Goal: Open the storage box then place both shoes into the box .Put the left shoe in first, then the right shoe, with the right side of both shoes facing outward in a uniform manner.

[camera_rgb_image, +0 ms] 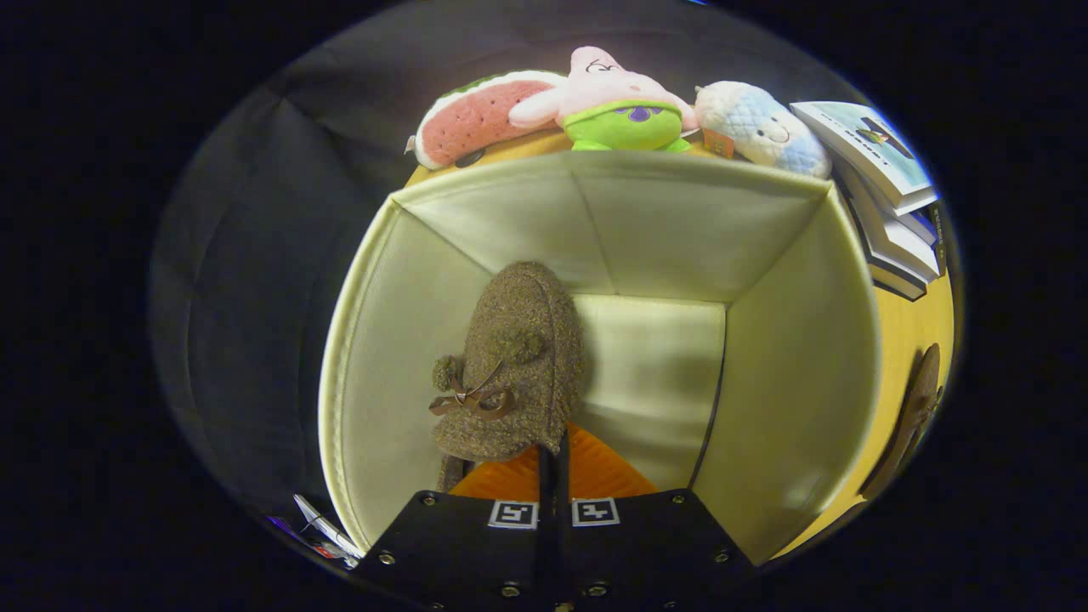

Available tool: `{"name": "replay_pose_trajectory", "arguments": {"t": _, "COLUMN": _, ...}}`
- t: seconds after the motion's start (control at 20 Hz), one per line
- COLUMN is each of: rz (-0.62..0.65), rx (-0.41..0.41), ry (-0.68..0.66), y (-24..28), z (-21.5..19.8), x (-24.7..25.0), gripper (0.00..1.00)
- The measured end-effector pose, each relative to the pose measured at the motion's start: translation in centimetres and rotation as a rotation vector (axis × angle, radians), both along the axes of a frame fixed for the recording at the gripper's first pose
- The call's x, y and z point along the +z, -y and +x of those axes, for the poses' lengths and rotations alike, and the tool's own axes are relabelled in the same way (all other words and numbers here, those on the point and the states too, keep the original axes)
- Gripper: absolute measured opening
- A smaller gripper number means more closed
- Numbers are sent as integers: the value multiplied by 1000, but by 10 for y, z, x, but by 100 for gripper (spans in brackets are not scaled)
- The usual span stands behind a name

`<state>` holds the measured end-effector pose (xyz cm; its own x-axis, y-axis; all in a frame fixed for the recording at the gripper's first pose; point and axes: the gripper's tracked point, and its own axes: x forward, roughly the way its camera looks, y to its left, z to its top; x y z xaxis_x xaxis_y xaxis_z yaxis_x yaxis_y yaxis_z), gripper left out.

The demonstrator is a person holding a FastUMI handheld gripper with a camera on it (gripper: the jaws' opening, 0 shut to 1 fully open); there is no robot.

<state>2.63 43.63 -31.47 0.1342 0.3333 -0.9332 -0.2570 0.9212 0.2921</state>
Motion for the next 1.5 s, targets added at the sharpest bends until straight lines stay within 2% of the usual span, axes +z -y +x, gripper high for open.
{"name": "replay_pose_trajectory", "arguments": {"t": 0.1, "rz": -30, "rx": 57, "ry": 43, "y": -2, "z": 3, "x": -3, "gripper": 2}}
{"name": "replay_pose_trajectory", "arguments": {"t": 0.2, "rz": -20, "rx": 114, "ry": 54, "y": -6, "z": -1, "x": 2, "gripper": 13}}
{"name": "replay_pose_trajectory", "arguments": {"t": 0.4, "rz": 28, "rx": 149, "ry": 50, "y": -8, "z": -8, "x": 11, "gripper": 46}}
{"name": "replay_pose_trajectory", "arguments": {"t": 0.45, "rz": 50, "rx": 150, "ry": 50, "y": -8, "z": -9, "x": 19, "gripper": 59}}
{"name": "replay_pose_trajectory", "arguments": {"t": 0.55, "rz": 84, "rx": 154, "ry": 83, "y": -6, "z": -5, "x": 36, "gripper": 64}}
{"name": "replay_pose_trajectory", "arguments": {"t": 0.75, "rz": 150, "rx": 154, "ry": 166, "y": 12, "z": 8, "x": 84, "gripper": 64}}
{"name": "replay_pose_trajectory", "arguments": {"t": 0.95, "rz": 189, "rx": 128, "ry": 211, "y": 55, "z": 18, "x": 118, "gripper": 64}}
{"name": "replay_pose_trajectory", "arguments": {"t": 1.5, "rz": 182, "rx": -35, "ry": 223, "y": 191, "z": 32, "x": 126, "gripper": 64}}
